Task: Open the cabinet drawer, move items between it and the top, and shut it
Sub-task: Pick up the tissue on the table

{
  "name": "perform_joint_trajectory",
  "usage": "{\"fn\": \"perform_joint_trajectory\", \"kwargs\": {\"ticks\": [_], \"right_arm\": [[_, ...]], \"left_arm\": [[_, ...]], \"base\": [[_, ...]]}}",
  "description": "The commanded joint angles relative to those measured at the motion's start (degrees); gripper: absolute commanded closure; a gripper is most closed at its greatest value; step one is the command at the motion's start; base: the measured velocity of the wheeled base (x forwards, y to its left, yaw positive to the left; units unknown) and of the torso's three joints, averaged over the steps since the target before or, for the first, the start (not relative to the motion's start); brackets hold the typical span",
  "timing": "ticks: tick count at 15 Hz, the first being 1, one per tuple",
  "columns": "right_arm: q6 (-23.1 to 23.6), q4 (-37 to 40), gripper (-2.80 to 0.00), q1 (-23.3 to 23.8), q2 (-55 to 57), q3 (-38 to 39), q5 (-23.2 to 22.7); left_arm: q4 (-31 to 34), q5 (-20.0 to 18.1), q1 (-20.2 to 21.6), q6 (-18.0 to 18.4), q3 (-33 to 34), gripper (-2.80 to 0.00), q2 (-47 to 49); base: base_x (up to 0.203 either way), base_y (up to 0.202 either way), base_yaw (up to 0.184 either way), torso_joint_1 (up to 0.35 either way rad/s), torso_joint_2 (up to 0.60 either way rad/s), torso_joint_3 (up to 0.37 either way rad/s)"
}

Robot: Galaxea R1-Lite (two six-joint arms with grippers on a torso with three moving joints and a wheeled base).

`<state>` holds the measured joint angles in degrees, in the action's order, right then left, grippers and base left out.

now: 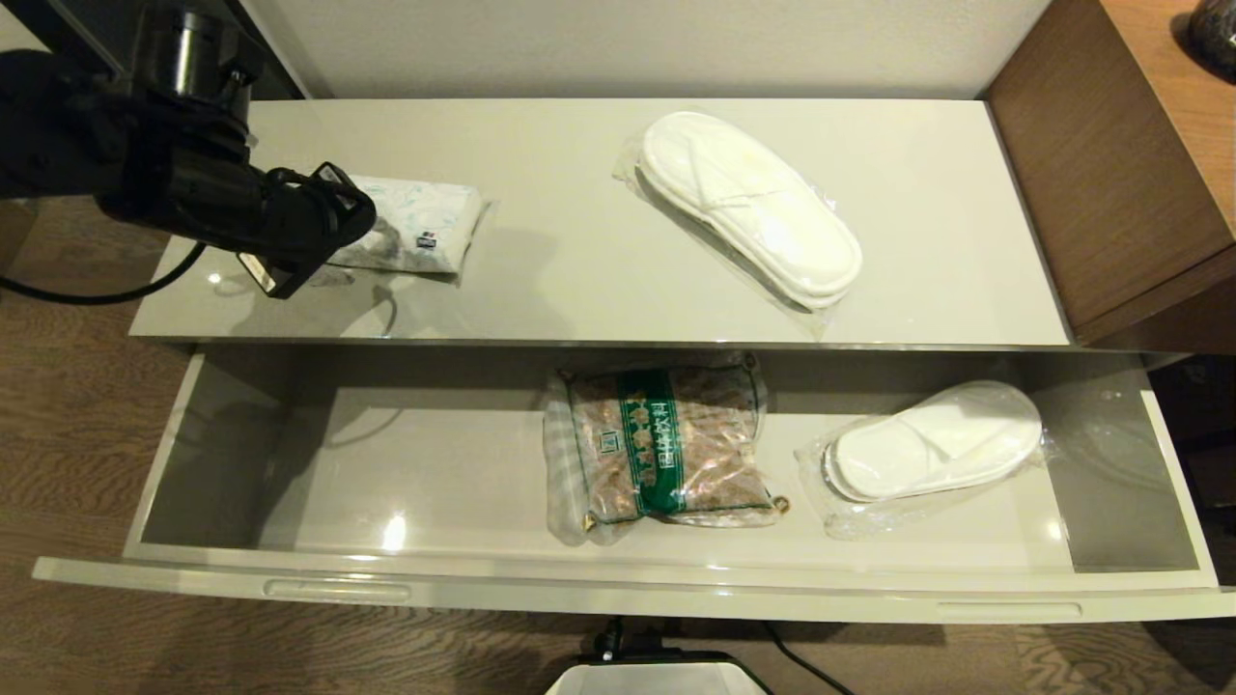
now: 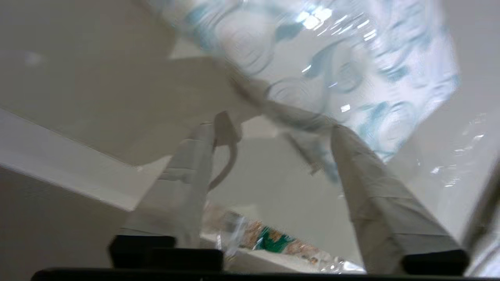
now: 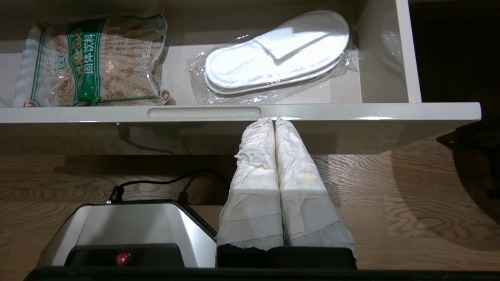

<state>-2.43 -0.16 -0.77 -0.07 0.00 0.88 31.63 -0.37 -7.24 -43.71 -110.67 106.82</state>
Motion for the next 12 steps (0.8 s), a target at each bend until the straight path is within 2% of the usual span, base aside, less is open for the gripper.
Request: {"fn": "perform_joint_trajectory", "kwargs": {"ticks": [1, 5, 6, 8, 12], "right_arm": [[0.0, 0.0, 0.00, 0.0, -1.3, 0.2, 0.0], [0.0, 0.0, 0.00, 0.0, -1.3, 0.2, 0.0], [0.0, 0.0, 0.00, 0.0, -1.2, 0.2, 0.0], [0.0, 0.0, 0.00, 0.0, -1.2, 0.2, 0.0], [0.0, 0.0, 0.00, 0.0, -1.2, 0.2, 0.0]], "left_arm": [[-3.0, -0.4, 0.1, -0.3, 0.0, -2.80, -2.0], [-4.1, 0.3, 0.1, -1.6, 0.0, -2.80, -1.1], [-4.2, 1.1, 0.1, -2.1, 0.0, -2.80, 0.3], [-4.8, 5.7, 0.1, -2.4, 0.0, -2.80, 3.6], [-9.2, 6.6, 0.1, -2.2, -0.1, -2.80, 6.7]], "base": [[0.000, 0.000, 0.000, 0.000, 0.00, 0.000], [0.000, 0.000, 0.000, 0.000, 0.00, 0.000], [0.000, 0.000, 0.000, 0.000, 0.00, 0.000], [0.000, 0.000, 0.000, 0.000, 0.00, 0.000], [0.000, 0.000, 0.000, 0.000, 0.00, 0.000]]}}
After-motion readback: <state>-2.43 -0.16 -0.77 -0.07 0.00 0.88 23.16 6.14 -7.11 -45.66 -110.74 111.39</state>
